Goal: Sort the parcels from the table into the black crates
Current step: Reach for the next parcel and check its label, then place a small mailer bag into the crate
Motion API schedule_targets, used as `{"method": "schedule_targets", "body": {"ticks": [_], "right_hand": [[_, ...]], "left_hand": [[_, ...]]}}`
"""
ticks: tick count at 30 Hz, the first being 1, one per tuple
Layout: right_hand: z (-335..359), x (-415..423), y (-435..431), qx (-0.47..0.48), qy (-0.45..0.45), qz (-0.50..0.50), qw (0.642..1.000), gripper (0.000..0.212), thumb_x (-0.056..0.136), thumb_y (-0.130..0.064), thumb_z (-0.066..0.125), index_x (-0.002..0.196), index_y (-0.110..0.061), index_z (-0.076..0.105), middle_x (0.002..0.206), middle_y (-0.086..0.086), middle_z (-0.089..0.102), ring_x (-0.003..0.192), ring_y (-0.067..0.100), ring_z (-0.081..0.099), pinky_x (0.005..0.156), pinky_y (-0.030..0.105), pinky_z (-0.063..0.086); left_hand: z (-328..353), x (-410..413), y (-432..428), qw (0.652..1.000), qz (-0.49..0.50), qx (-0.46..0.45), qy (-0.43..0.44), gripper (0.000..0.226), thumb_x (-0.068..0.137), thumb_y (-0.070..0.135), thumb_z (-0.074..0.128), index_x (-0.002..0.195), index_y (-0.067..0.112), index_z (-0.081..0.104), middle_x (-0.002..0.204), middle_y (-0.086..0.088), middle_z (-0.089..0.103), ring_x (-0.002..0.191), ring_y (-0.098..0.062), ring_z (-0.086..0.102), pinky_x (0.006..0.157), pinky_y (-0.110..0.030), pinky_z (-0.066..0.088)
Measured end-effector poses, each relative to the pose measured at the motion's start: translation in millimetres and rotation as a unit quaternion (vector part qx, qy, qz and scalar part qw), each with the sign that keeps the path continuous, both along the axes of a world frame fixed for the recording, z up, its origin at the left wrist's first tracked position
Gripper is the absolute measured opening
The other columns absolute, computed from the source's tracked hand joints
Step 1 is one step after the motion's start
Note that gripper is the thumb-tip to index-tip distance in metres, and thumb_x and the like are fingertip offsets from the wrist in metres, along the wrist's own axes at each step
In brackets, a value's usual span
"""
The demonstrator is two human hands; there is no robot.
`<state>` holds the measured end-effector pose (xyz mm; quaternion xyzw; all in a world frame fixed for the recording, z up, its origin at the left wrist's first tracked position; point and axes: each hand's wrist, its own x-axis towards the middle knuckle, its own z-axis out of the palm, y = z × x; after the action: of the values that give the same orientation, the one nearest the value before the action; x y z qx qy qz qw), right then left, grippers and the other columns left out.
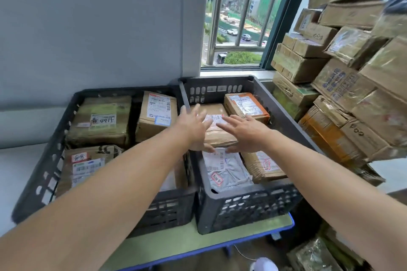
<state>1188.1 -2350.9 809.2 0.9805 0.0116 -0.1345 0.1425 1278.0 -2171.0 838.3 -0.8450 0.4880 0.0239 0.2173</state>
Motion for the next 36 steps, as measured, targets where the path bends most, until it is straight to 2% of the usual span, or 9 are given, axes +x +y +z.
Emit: {"method": "schedule_targets", "body": {"ticks": [4, 8, 14, 17, 20, 26, 33, 36], "right_hand": [[37, 29, 62, -0.021, -0.06, -0.006, 0.998, 0.092, 0.088, -0.078, 0.037, 0.158, -0.032, -0.002, 0.167, 0.001, 0.0, 0.153, 0.024, 0.005, 0.121, 0.055, 0.012], [56, 66, 159, -0.027, -0.113, 0.012, 0.993, 0.09, 0.089, -0.078, 0.031, 0.158, -0.031, -0.003, 0.167, 0.001, 0.002, 0.153, 0.023, 0.005, 0.121, 0.056, 0.01], [60, 122, 341, 0.015, -0.147, 0.069, 0.987, 0.089, 0.092, -0.072, 0.039, 0.158, -0.03, -0.003, 0.167, 0.0, 0.0, 0.153, 0.021, 0.004, 0.122, 0.056, 0.006], [56, 150, 435, 0.054, -0.164, 0.113, 0.978, 0.085, 0.094, -0.067, 0.041, 0.159, -0.027, 0.004, 0.166, 0.002, 0.003, 0.152, 0.021, 0.005, 0.121, 0.056, 0.006], [45, 179, 521, 0.076, -0.191, 0.134, 0.969, 0.083, 0.094, -0.068, 0.036, 0.158, -0.028, 0.002, 0.167, 0.002, 0.0, 0.152, 0.021, 0.006, 0.12, 0.054, 0.009], [10, 243, 668, 0.167, -0.159, 0.155, 0.961, 0.086, 0.092, -0.069, 0.04, 0.158, -0.033, -0.003, 0.167, 0.001, -0.005, 0.153, 0.02, 0.0, 0.12, 0.054, 0.003], [-24, 333, 803, 0.216, -0.141, 0.224, 0.94, 0.084, 0.093, -0.069, 0.037, 0.157, -0.032, -0.003, 0.167, 0.002, -0.004, 0.153, 0.022, -0.001, 0.12, 0.056, 0.004], [-40, 373, 852, 0.241, -0.126, 0.231, 0.934, 0.083, 0.094, -0.068, 0.037, 0.158, -0.033, -0.003, 0.167, 0.001, -0.004, 0.153, 0.022, 0.0, 0.12, 0.056, 0.005]], "left_hand": [[26, 23, 78, 0.997, 0.036, -0.047, -0.048, 0.102, 0.085, 0.083, 0.031, 0.159, 0.02, -0.001, 0.166, -0.009, -0.006, 0.152, -0.034, -0.009, 0.119, -0.061, 0.009], [38, 52, 186, 0.989, 0.098, -0.082, -0.071, 0.101, 0.085, 0.083, 0.03, 0.158, 0.022, -0.005, 0.166, -0.007, -0.009, 0.152, -0.032, -0.012, 0.117, -0.062, 0.005], [33, 82, 380, 0.967, 0.185, -0.142, -0.103, 0.1, 0.085, 0.082, 0.032, 0.158, 0.023, 0.0, 0.166, -0.007, -0.001, 0.152, -0.034, -0.007, 0.116, -0.063, 0.006], [29, 88, 476, 0.954, 0.242, -0.155, -0.088, 0.095, 0.088, 0.08, 0.027, 0.158, 0.025, -0.006, 0.166, -0.008, -0.011, 0.151, -0.032, -0.013, 0.117, -0.062, 0.002], [24, 93, 561, 0.934, 0.307, -0.161, -0.087, 0.094, 0.088, 0.08, 0.025, 0.157, 0.026, -0.009, 0.164, -0.007, -0.019, 0.151, -0.031, -0.018, 0.117, -0.062, -0.001], [5, 111, 701, 0.894, 0.4, -0.17, -0.113, 0.094, 0.088, 0.079, 0.024, 0.157, 0.025, -0.009, 0.165, -0.008, -0.012, 0.151, -0.032, -0.012, 0.117, -0.06, 0.009], [-37, 173, 830, 0.844, 0.498, -0.169, -0.105, 0.094, 0.087, 0.08, 0.025, 0.157, 0.026, -0.006, 0.166, -0.009, -0.01, 0.151, -0.032, -0.011, 0.118, -0.058, 0.007], [-52, 206, 878, 0.829, 0.531, -0.146, -0.095, 0.095, 0.086, 0.081, 0.022, 0.157, 0.027, -0.011, 0.165, -0.008, -0.012, 0.151, -0.031, -0.012, 0.118, -0.057, 0.009]]}}
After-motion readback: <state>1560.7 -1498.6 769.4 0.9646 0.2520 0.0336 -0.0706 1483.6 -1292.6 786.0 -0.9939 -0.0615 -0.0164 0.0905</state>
